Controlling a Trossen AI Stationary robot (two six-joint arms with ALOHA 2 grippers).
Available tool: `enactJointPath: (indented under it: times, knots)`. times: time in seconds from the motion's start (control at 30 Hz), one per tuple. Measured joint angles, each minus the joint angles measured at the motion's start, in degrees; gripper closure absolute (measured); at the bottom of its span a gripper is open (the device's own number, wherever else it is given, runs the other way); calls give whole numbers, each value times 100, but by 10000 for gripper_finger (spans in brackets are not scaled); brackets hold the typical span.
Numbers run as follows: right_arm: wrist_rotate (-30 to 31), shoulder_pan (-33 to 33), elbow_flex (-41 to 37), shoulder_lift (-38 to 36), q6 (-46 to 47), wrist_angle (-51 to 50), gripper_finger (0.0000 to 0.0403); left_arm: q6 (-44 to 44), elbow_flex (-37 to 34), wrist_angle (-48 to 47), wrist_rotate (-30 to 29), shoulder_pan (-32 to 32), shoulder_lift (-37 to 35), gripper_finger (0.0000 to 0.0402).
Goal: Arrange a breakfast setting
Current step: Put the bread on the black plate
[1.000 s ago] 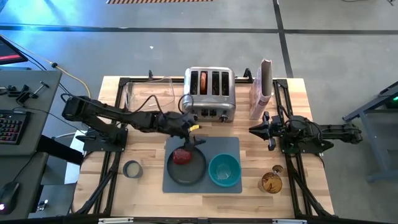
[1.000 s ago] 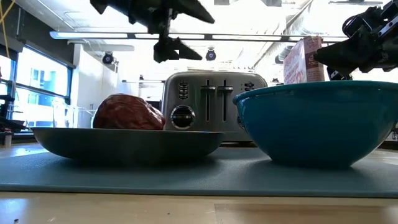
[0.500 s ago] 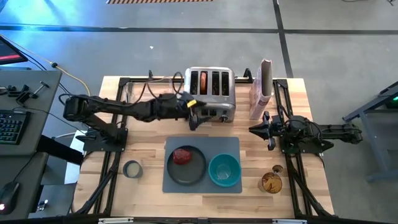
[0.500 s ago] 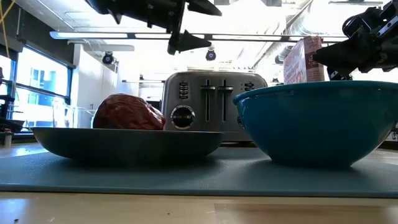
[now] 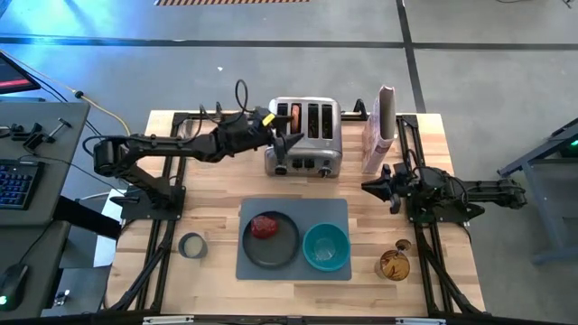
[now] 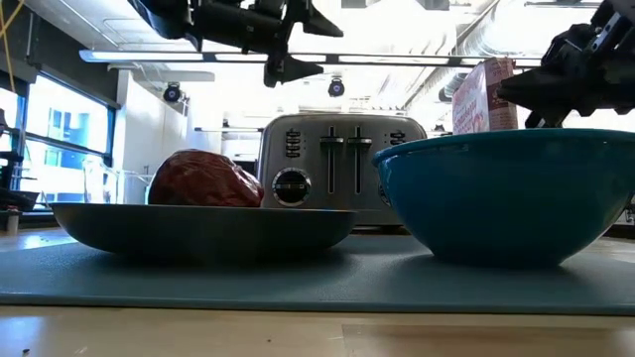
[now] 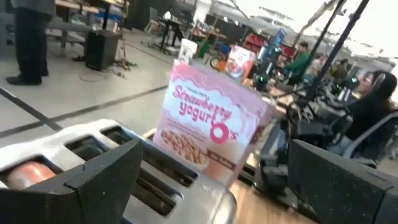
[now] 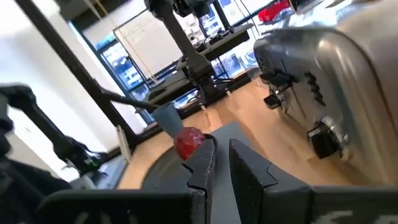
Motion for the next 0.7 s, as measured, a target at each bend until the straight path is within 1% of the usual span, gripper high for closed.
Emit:
enactJointPath:
  times: [0.17, 0.37, 0.47, 0.6, 0.7]
  knots:
    - [8, 0, 0, -1, 780, 2, 366, 4, 0, 189, 2, 191, 0, 7]
    - [18, 0, 0, -1, 913, 4, 366, -44, 0, 344, -29, 361, 0, 7]
    - [82, 0, 0, -1, 1142, 25, 366, -44, 19, 302, -242, 417, 0, 7]
    - [131, -2, 0, -1, 1482, 32, 366, 4, 352, -147, -419, 520, 1, 7]
    - [133, -2, 0, -1, 1510, 32, 366, 333, 760, -819, -537, 569, 0, 7]
